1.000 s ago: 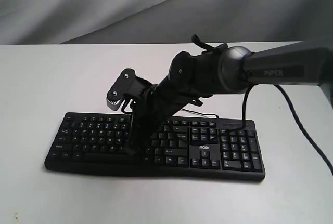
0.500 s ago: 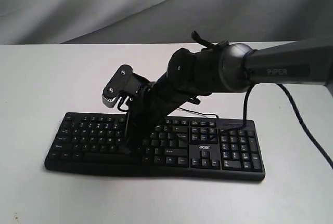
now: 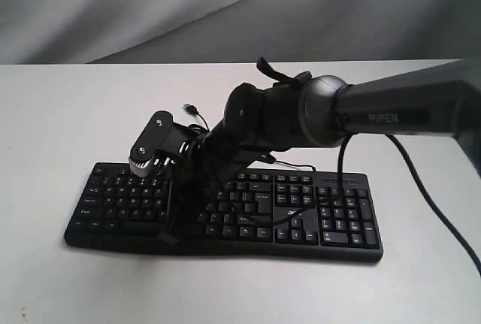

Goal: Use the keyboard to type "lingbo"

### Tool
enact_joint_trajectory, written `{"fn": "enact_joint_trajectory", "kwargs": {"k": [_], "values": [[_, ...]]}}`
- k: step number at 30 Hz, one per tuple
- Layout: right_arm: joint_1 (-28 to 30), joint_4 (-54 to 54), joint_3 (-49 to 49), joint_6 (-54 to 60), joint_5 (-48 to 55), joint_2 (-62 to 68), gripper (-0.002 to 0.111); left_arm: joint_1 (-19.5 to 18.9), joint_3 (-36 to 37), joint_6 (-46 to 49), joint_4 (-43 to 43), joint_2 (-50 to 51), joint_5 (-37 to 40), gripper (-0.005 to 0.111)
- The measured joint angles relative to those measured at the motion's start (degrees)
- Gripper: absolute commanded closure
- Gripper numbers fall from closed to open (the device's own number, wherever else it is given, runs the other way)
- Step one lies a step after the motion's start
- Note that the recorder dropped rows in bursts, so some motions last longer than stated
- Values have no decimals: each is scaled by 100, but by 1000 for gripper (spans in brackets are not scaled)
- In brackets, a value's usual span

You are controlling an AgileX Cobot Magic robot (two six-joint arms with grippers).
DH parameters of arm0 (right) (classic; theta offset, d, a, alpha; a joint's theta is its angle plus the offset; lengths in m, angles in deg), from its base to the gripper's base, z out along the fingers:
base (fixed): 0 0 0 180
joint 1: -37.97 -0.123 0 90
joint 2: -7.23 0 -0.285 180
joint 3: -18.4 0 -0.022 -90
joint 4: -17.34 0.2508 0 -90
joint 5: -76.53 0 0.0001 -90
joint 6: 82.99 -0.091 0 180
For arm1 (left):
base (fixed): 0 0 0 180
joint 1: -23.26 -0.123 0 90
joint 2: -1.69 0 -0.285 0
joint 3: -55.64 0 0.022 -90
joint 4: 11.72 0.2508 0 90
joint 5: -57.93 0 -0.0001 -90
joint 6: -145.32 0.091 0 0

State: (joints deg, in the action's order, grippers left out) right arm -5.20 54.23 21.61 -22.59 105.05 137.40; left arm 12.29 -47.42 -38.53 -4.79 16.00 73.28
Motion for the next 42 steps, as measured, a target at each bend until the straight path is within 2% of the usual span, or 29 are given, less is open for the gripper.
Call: {"fn": "enact_joint_trajectory", "kwargs": {"k": [26,42], "values": [[-13,41,24,22,-22,142,108,0,0,0,0,0,0,106],[-13,50,1038,30,298,625,108,0,0,0,0,0,0,106]]}}
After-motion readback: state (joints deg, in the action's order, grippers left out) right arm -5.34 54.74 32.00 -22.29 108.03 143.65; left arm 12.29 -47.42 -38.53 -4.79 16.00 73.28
